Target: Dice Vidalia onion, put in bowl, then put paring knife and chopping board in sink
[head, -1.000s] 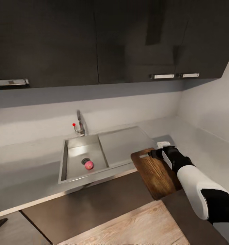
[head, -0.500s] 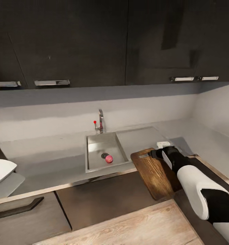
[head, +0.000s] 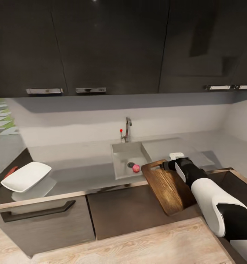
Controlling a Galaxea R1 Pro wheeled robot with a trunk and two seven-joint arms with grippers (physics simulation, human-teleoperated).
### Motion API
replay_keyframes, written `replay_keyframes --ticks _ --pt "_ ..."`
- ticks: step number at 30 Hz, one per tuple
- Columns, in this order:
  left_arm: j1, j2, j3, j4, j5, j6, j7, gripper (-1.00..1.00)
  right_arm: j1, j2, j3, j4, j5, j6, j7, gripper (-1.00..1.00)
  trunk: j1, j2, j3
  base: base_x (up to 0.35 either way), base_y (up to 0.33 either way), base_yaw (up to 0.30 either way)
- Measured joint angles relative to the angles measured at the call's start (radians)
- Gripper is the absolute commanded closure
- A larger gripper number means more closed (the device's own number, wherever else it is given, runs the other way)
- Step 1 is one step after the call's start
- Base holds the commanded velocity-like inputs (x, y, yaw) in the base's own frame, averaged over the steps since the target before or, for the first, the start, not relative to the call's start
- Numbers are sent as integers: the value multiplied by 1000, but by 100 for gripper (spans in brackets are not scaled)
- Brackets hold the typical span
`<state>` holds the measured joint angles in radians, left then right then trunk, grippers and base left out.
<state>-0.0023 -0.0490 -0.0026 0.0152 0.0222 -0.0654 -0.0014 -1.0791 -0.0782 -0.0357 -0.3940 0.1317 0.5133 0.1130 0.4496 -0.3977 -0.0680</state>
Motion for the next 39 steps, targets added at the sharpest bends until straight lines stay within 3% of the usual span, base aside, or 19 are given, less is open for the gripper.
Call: replay_keyframes --ticks 9,21,39 --pt "0 0 0 0 0 0 -1 -100 0 2 0 0 0 -1 -1 100 0 0 0 -137 276 29" --pt "0 0 0 0 0 0 -1 -100 0 4 0 3 0 -2 -1 100 0 0 0 -29 300 234" --pt "0 0 0 0 0 0 -1 -100 0 3 0 3 1 -1 -2 100 -1 0 0 234 236 51"
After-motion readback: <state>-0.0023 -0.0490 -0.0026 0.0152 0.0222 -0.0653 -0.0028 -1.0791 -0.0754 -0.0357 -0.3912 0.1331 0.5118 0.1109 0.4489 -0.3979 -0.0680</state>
